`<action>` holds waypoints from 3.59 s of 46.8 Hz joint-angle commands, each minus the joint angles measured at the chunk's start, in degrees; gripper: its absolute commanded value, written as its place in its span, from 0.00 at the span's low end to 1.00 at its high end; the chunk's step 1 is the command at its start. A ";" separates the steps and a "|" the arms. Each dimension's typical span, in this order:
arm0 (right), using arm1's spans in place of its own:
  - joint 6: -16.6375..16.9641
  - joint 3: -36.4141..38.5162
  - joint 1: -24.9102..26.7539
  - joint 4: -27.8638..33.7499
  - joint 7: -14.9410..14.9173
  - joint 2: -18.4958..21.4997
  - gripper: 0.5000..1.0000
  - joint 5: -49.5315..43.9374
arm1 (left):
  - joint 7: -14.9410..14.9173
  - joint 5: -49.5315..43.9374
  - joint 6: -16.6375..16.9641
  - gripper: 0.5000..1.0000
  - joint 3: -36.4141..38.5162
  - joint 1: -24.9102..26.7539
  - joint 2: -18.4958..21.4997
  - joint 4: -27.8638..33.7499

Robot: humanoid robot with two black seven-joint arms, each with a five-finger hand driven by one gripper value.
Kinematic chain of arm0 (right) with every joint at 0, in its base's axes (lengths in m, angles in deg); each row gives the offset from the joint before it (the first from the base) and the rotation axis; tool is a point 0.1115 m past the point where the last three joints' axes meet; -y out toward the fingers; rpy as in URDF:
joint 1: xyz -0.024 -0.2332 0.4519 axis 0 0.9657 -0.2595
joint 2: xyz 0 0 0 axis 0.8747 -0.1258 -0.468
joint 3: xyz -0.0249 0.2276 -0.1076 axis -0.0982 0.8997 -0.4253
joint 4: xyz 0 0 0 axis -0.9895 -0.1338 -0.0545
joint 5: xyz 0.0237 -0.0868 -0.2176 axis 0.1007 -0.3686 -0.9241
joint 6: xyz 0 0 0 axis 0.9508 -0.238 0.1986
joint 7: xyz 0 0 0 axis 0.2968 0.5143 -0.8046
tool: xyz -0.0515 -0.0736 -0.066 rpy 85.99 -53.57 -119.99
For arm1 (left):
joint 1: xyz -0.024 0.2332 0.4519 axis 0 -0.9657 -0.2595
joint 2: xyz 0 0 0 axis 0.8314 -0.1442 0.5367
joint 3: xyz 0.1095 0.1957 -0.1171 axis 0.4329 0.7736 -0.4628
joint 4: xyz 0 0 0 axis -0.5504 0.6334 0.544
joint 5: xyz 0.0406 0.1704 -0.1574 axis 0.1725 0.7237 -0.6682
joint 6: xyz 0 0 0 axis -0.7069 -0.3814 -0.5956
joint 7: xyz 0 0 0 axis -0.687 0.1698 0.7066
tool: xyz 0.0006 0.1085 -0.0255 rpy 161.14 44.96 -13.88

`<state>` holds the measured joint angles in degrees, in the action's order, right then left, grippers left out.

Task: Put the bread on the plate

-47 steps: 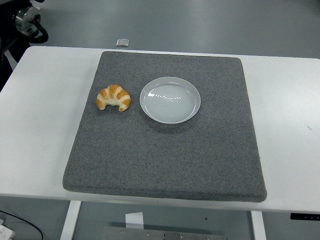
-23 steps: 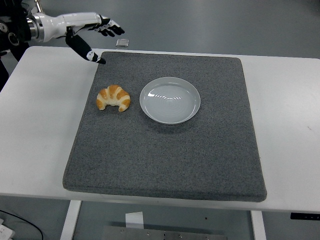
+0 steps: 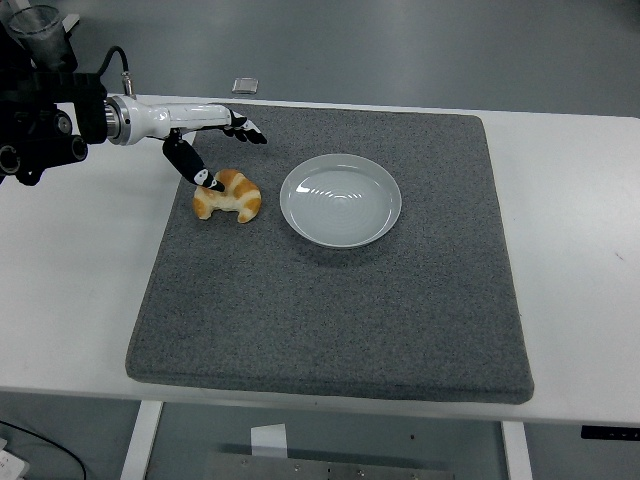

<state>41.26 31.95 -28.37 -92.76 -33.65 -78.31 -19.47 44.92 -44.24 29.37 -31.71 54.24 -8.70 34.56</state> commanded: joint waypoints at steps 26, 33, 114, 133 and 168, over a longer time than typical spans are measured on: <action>0.00 0.00 0.00 0.00 0.00 0.00 0.86 -0.04 | 0.01 3.69 5.29 0.82 0.46 -6.17 -4.02 -6.84; 0.00 0.00 0.00 0.00 0.00 0.00 0.86 -0.04 | 0.01 3.69 5.82 0.82 0.55 -6.96 -4.72 -7.28; 0.00 0.00 0.00 0.00 0.00 0.00 0.86 -0.03 | 0.36 2.73 -1.47 0.00 -2.26 13.60 -2.70 -8.07; 0.00 0.00 0.00 0.00 0.00 0.00 0.86 -0.04 | 0.45 2.81 -0.33 0.00 -4.19 15.36 -9.03 -9.21; 0.00 0.00 0.00 0.00 0.00 0.00 0.86 -0.03 | 0.62 4.04 2.39 0.00 -2.97 1.30 -26.52 -21.78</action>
<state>41.26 31.96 -28.38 -92.76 -33.65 -78.31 -19.49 45.48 -40.26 31.77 -34.91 56.70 -34.79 13.42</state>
